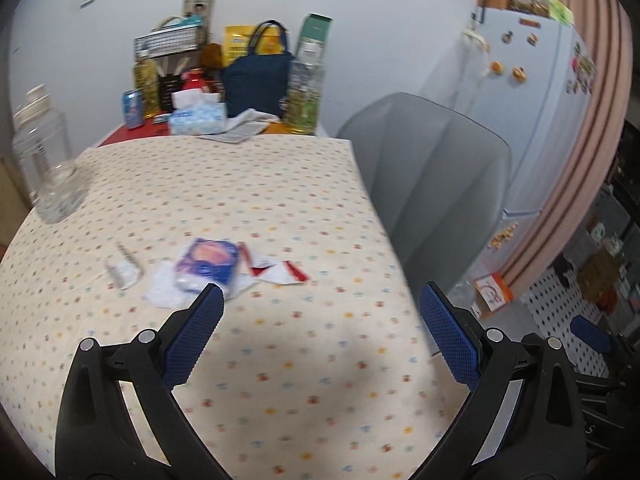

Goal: Collect trash
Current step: 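Bring both open tools back over the table toward the remaining trash, then close the left tool on the silver blister pack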

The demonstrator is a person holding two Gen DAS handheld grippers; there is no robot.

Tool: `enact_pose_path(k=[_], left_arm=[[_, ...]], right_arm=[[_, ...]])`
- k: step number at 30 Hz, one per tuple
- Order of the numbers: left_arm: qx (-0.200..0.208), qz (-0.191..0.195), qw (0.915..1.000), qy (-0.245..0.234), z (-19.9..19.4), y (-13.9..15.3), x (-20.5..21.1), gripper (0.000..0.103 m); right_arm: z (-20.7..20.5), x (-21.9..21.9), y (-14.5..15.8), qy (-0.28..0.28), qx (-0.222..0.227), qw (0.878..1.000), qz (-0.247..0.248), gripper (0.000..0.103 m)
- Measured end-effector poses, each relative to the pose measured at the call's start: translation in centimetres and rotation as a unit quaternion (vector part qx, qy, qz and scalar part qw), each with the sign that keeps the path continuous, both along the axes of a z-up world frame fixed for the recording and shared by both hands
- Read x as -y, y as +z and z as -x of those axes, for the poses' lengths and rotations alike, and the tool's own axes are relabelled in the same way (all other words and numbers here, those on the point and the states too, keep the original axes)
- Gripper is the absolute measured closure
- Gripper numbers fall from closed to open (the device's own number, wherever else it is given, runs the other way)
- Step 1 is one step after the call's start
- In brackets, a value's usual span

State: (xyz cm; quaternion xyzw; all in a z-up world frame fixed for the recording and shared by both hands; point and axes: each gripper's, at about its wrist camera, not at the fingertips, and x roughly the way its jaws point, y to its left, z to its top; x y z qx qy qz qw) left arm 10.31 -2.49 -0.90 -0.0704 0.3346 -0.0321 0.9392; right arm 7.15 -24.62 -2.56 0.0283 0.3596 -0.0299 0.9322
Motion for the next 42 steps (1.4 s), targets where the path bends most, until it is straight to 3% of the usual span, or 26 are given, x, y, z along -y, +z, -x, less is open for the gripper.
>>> enact_pose_path(k=[18,37,42], left_arm=[[-0.002,0.011,0.9948,0.101,1.9,-0.6,-10.2,0.006],[-0.042,0.013,0.988,0.148,-0.6,-4.3,-15.8,0.006],[-0.056,0.012,0.9864,0.154,-2.4,-5.1,-16.7,0.019]], right_arm=[[-2.6,-9.6,0.5,0.096,0.0,0.995,0.019,0.009],[-6.0,-12.8,-2.0,0.117,-0.026,0.993,0.016,0.01],[-7.2,-12.6,-2.6,0.114,-0.033,0.993,0.011,0.011]])
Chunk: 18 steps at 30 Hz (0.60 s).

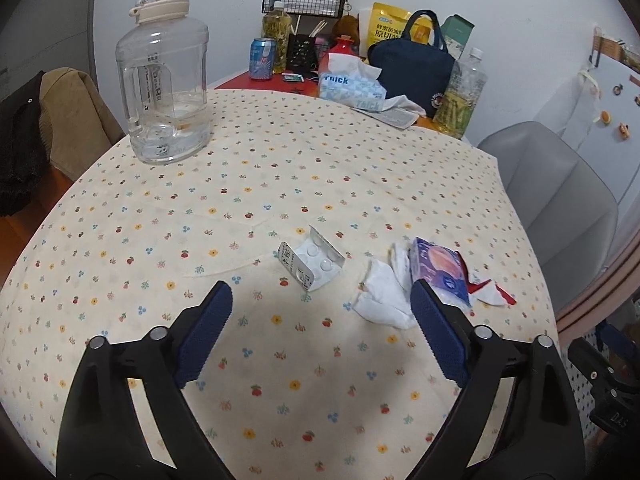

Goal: Collect trash
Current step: 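Close the left tool on the silver blister pack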

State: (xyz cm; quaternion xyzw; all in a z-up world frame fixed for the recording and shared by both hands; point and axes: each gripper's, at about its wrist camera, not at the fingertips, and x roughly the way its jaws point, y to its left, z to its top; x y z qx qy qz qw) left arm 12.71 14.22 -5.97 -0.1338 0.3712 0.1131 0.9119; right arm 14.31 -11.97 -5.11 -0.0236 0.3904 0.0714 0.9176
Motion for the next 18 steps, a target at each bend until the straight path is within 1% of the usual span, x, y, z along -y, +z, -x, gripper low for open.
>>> enact_pose_path(k=[3,5,7,9,10,11,12,17,18], left_arm=[[-0.009,0.001,0.9999,0.01,-1.0,-0.6,-0.5,0.031],[-0.012,0.005,0.9998,0.015,-1.5,-1.0,-0.9,0.032],[-0.016,0.007,0.9997,0.02,-2.0,-1.5,-1.3,0.038],[-0.023,0.011,0.9994,0.022,-2.4,-2.0,-1.6,0.05],[-0.029,0.014,0.9992,0.022,-2.6,-2.4,-1.8,0.053],[-0.034,0.015,0.9991,0.022,-2.9,-2.7,-1.9,0.058],[-0.037,0.015,0.999,0.022,-3.0,-2.9,-1.9,0.061],[-0.046,0.022,0.9984,0.023,-4.0,-4.0,-2.4,0.064],[-0.047,0.024,0.9983,0.024,-4.1,-4.2,-2.6,0.07]], right_arm=[[-0.7,-0.1,-0.3,0.0,-0.003,1.0,0.0,0.011],[-1.2,-0.5,-0.5,0.004,-0.007,1.0,0.003,0.011],[-1.6,-1.0,-0.7,0.009,-0.009,1.0,0.007,0.012],[-2.1,-1.4,-0.9,0.013,-0.011,1.0,0.008,0.013],[-2.4,-1.7,-1.0,0.014,-0.012,1.0,0.009,0.014],[-2.6,-2.0,-1.0,0.016,-0.012,1.0,0.009,0.014],[-2.7,-2.2,-1.0,0.017,-0.013,1.0,0.009,0.014],[-3.3,-3.6,-1.3,0.026,-0.017,0.999,0.011,0.014],[-3.3,-3.8,-1.3,0.028,-0.018,0.999,0.012,0.014]])
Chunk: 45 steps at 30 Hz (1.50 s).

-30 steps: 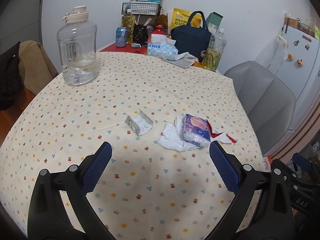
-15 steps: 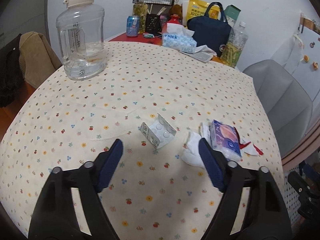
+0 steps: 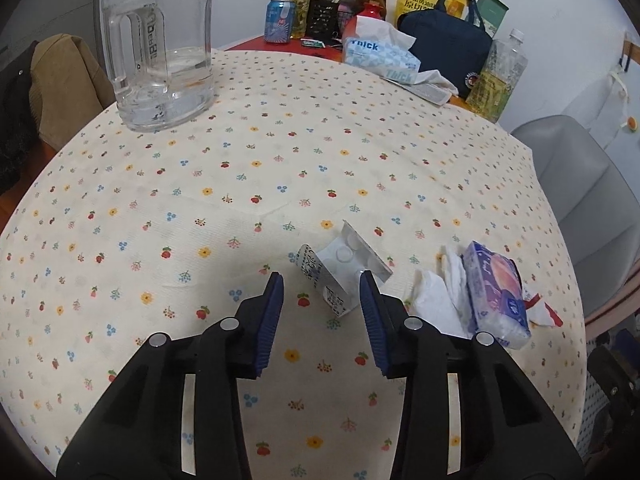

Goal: Collect trash
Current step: 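Close the left tool on the silver blister pack, then grasp the blue-wrapped tissue pack with the right tool while the left holds the blister pack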

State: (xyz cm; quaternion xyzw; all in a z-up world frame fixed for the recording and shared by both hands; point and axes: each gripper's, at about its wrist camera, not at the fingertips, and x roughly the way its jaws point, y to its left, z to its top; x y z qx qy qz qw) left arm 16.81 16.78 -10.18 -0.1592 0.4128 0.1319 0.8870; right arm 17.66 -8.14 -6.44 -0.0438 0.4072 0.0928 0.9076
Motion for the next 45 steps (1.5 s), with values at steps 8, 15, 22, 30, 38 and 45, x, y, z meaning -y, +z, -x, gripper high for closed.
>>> enact_pose_path(k=[8,15,22,30,38,45], left_arm=[[0.006,-0.007,0.9999,-0.004,0.2,0.0,0.0,0.096],[0.02,0.0,0.9997,0.011,1.6,0.7,-1.8,0.096],[0.025,0.009,0.9992,0.03,2.7,0.3,-3.9,0.096],[0.023,0.013,0.999,0.035,3.0,-0.3,-5.0,0.096],[0.027,0.022,0.9989,0.032,2.9,-0.5,-4.9,0.096],[0.038,0.02,0.9988,0.024,3.0,0.5,-3.8,0.096]], right_arm=[[-0.4,-3.4,-0.2,0.035,-0.004,0.999,0.011,0.014],[-1.0,-6.8,-0.8,0.069,-0.012,0.997,0.022,0.014],[-2.4,-9.6,-1.5,0.08,-0.014,0.996,0.026,0.01],[-3.6,-11.0,-3.3,0.075,-0.028,0.996,0.034,0.01],[-4.1,-11.0,-4.0,0.087,-0.053,0.994,0.034,0.044],[-2.7,-9.4,-1.6,0.079,-0.033,0.996,0.025,0.045]])
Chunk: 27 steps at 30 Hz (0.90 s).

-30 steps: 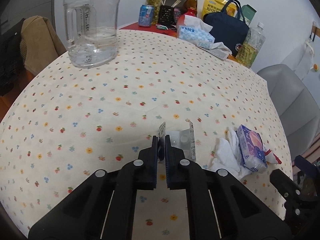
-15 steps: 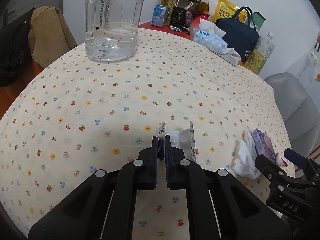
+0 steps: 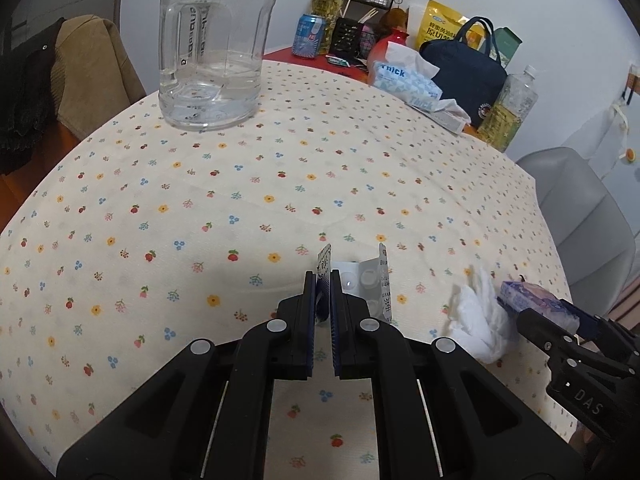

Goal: Collect trash
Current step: 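Grasp the blue-wrapped tissue pack with the right tool while the left holds the blister pack, then carry both items to the bin and open the right tool over it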

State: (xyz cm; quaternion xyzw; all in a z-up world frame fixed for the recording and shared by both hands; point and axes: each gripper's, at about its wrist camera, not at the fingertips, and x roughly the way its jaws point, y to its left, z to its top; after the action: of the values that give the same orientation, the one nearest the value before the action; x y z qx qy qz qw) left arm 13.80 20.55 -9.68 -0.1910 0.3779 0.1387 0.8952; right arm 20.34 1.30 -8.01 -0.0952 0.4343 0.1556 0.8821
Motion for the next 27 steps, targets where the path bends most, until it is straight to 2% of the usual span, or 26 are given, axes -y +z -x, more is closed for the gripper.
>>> enact_pose_path(k=[19,27], left_arm=[[0.021,-0.026,0.9977,-0.058,1.6,3.0,7.7,0.096],[0.025,-0.039,0.9951,-0.087,2.0,4.0,11.3,0.096]], right_arm=[[5.7,7.6,2.6,-0.032,0.02,0.999,-0.029,0.062],[7.4,10.7,3.5,-0.052,0.032,0.997,-0.039,0.063]])
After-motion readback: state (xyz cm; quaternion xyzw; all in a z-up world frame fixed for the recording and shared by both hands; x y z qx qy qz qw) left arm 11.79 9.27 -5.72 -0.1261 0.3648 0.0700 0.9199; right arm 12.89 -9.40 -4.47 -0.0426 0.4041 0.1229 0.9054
